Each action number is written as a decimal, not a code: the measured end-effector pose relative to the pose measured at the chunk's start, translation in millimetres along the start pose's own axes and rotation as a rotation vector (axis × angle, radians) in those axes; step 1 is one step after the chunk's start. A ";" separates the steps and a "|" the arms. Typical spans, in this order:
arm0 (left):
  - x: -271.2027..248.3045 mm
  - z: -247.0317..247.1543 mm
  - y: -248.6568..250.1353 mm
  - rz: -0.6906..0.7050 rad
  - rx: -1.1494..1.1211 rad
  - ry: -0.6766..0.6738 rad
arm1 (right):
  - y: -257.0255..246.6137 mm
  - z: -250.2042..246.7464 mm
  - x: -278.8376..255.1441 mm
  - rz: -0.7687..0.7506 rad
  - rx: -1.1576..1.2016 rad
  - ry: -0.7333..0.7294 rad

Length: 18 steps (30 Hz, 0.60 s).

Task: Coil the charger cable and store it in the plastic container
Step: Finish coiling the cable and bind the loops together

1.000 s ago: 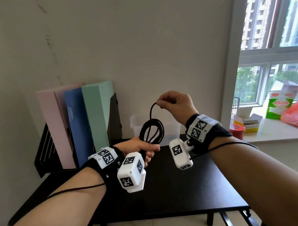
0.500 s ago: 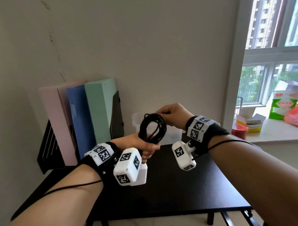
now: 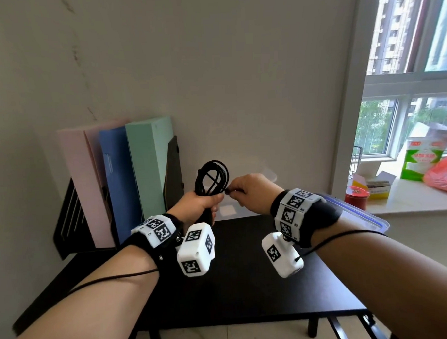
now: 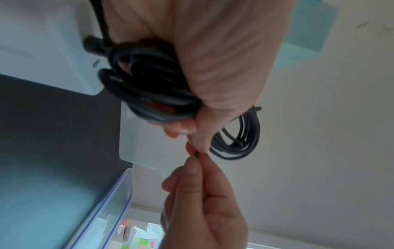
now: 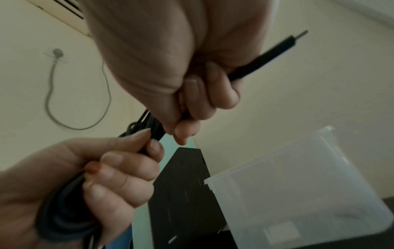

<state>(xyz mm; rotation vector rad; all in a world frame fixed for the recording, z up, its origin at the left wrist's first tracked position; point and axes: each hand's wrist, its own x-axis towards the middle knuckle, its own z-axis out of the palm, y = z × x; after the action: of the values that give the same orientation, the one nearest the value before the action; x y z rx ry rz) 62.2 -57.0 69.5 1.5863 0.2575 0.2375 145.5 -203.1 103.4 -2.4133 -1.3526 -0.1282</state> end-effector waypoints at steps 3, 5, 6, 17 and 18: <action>-0.4 4.0 3.2 0.006 0.010 0.044 | -5.1 7.2 -0.9 -0.009 -0.154 -0.049; -1.4 8.0 3.5 0.016 0.032 0.079 | -10.2 10.2 -3.8 -0.056 -0.300 -0.062; -1.3 9.3 3.1 0.021 0.045 0.097 | -11.1 10.8 -5.4 -0.077 -0.341 -0.042; -0.2 0.9 7.8 -0.032 0.058 0.044 | -5.6 5.9 -5.9 -0.141 -0.384 0.048; 0.1 -0.7 7.4 -0.053 0.066 0.034 | -5.7 6.5 -6.6 -0.144 -0.391 0.036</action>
<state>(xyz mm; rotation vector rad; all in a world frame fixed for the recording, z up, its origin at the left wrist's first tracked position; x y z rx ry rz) 62.2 -56.5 77.0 1.6392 0.3366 0.2165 136.6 -203.3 97.3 -2.6007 -1.6090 -0.5155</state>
